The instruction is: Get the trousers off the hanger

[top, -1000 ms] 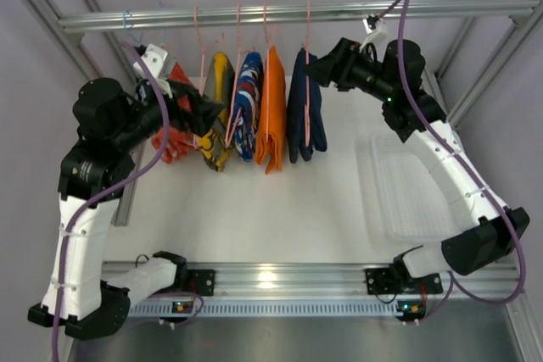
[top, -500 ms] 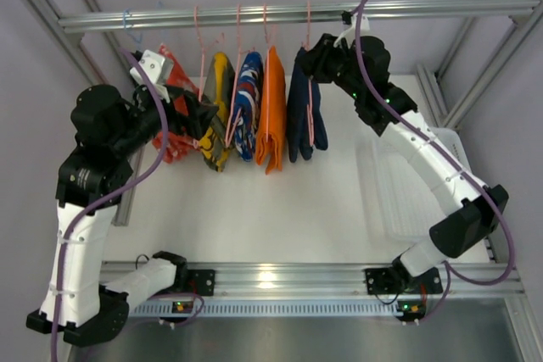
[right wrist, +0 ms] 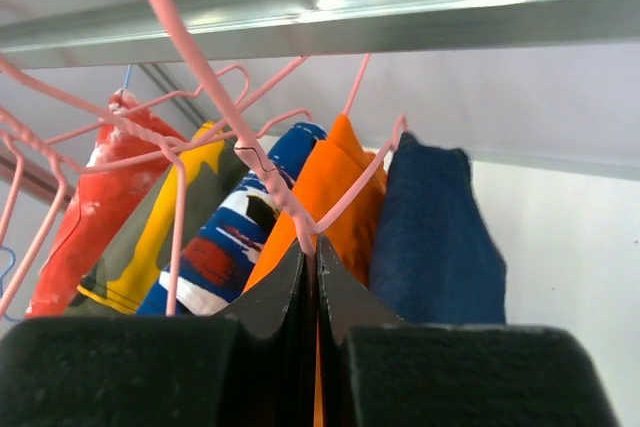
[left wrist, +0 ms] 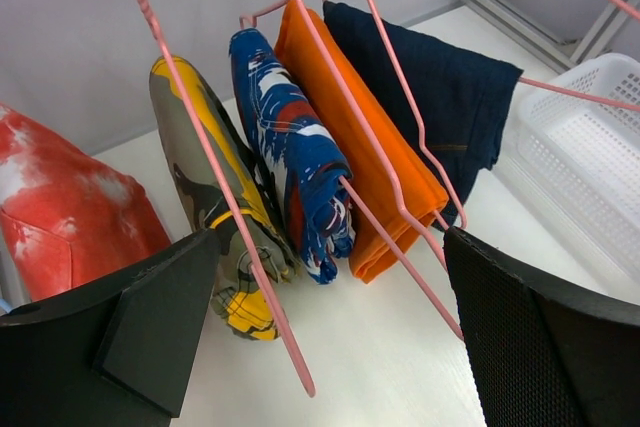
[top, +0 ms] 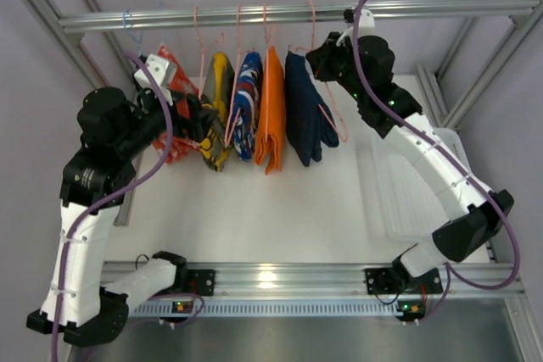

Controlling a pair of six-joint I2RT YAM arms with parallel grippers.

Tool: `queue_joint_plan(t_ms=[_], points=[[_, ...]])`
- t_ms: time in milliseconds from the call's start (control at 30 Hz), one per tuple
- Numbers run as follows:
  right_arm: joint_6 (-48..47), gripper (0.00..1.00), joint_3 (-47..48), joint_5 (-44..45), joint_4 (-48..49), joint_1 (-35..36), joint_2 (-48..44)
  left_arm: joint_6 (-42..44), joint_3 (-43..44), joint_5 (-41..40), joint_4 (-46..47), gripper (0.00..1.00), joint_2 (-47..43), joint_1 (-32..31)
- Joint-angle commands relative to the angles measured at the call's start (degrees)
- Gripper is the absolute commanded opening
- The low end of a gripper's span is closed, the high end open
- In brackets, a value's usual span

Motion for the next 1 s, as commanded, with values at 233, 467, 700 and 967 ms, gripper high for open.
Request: queue_joint_plan(t_ms=[233, 467, 700, 967], points=[[-9.41, 0.00, 11.72, -4.04, 7.50, 1.96, -7.99, -3.63, 0.29, -0.74, 5.77, 0.99, 0.49, -0.14], [-15.21, 0.00, 6.12, -11.23, 7.15, 1.96, -15.36, -5.30, 3.72, 7.41, 10.06, 0.99, 1.90, -0.14], [-24.17, 0.00, -3.74, -21.70, 4.35, 1.96, -26.70, 12.87, 11.88, 29.03, 6.40, 0.99, 9.27, -0.14], [-24.97, 0.00, -6.55, -25.32, -1.81, 1.96, -31.98, 34.51, 19.89, 42.58, 0.58, 0.99, 16.66, -4.62]])
